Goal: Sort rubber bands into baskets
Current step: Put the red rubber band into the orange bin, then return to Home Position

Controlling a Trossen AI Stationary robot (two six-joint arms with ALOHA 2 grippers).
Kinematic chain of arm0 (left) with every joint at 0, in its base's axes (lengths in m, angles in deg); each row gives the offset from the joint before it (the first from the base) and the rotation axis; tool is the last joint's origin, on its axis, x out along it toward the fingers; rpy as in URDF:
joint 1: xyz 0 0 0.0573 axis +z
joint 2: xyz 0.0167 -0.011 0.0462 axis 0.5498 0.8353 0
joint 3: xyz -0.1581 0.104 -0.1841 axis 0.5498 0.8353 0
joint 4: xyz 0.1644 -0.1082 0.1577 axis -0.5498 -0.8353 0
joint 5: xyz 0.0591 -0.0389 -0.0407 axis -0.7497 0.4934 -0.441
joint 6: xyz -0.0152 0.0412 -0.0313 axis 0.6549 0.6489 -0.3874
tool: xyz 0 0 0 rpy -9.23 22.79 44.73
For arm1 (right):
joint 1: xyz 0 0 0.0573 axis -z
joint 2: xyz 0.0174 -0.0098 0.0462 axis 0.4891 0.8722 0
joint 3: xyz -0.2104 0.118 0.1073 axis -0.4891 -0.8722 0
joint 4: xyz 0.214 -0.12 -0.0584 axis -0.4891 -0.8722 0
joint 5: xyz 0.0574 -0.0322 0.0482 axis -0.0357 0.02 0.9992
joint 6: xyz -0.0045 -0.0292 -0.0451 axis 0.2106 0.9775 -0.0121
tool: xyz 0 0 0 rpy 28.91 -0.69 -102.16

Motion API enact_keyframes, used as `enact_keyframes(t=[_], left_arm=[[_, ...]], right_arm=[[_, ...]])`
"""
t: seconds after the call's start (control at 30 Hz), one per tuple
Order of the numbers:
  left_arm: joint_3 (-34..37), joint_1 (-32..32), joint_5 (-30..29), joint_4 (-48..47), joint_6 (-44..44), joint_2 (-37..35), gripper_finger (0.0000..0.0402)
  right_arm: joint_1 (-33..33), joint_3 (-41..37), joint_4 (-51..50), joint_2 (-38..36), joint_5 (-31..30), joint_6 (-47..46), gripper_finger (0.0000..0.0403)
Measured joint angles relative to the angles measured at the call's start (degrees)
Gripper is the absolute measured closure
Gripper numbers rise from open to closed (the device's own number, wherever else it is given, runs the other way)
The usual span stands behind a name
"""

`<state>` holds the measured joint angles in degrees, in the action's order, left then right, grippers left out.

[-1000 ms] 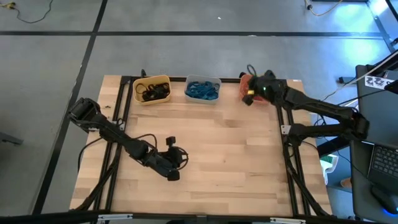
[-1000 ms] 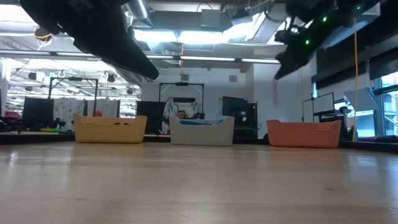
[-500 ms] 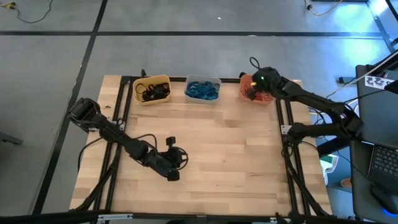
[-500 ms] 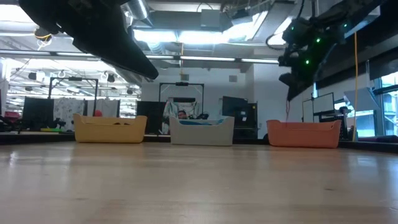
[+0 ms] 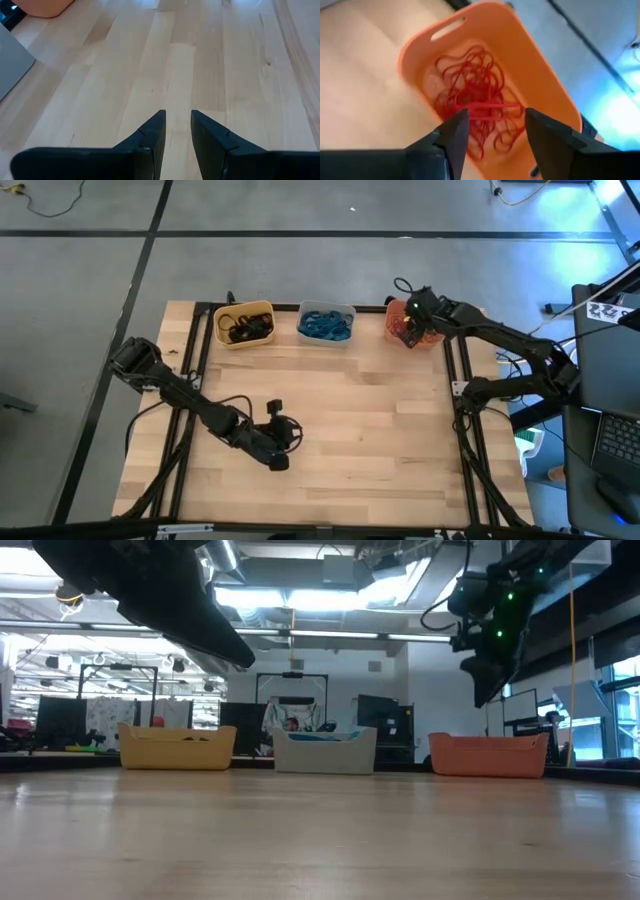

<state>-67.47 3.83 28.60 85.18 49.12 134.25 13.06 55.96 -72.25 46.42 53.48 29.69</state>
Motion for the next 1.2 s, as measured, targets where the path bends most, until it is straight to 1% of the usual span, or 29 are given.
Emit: enact_keyframes(t=[0.13, 0.23, 0.3, 0.37, 0.4, 0.43, 0.5, 0.57, 0.7, 0.77, 0.87, 1.0, 1.07, 1.13, 1.2], left_arm=[[0.0, 0.0, 0.0, 0.0, -0.4, 0.0, 0.0313], [0.0, 0.0, 0.0, 0.0, -0.4, 0.0, 0.0313], [0.0, 0.0, 0.0, 0.2, 0.7, 0.0, 0.0313], [-0.3, 0.6, -0.4, 0.4, 3.9, 0.0, 0.0314], [-0.4, 1.1, -1.1, 0.8, 5.7, -0.3, 0.0315], [-0.4, 1.8, -1.4, 1.8, 7.4, -0.7, 0.0318], [-0.4, 3.4, -0.8, 4.0, 11.4, -2.0, 0.0325], [-0.5, 5.1, 2.7, 5.3, 15.0, -3.7, 0.0335], [0.2, 9.3, 12.6, 6.4, 20.3, -7.4, 0.0359], [1.6, 11.6, 15.5, 7.0, 22.5, -9.5, 0.0371], [5.6, 15.4, 18.3, 10.6, 24.0, -13.3, 0.0387], [12.4, 19.9, 23.7, 16.8, 25.6, -19.4, 0.0399], [15.7, 21.6, 26.0, 19.4, 25.9, -22.7, 0.0398], [18.8, 22.9, 26.6, 20.5, 26.1, -26.3, 0.0395], [21.2, 23.9, 26.6, 21.2, 25.8, -29.5, 0.0393]], right_arm=[[0.0, 3.4, -4.9, 0.0, 1.2, -0.1, 0.0206], [0.0, 4.9, -7.3, -0.1, 4.0, -0.2, 0.0206], [0.0, 5.2, -7.2, -0.5, 8.8, -0.2, 0.0206], [-0.9, 5.2, -6.3, -0.9, 15.3, -0.3, 0.0206], [-2.0, 5.2, -5.3, -0.9, 17.6, -0.7, 0.0206], [-3.6, 5.2, -4.2, -0.8, 19.2, -1.1, 0.0206], [-7.3, 5.2, -1.7, -0.8, 20.0, -1.3, 0.0206], [-11.0, 5.2, 1.4, -0.8, 20.0, -1.3, 0.0206], [-17.4, 5.2, 7.0, -0.8, 20.0, -0.8, 0.0206], [-19.8, 4.7, 9.0, -0.9, 20.1, 0.2, 0.021], [-22.2, 2.7, 11.7, -0.9, 20.1, 0.5, 0.0239], [-23.4, -0.8, 13.3, -1.0, 20.4, 1.8, 0.0305], [-23.3, -2.8, 14.1, -1.7, 22.8, 1.9, 0.0343], [-23.3, -5.2, 16.7, -3.1, 25.9, 1.9, 0.038], [-23.2, -7.6, 19.3, -5.5, 27.8, 1.9, 0.0396]])
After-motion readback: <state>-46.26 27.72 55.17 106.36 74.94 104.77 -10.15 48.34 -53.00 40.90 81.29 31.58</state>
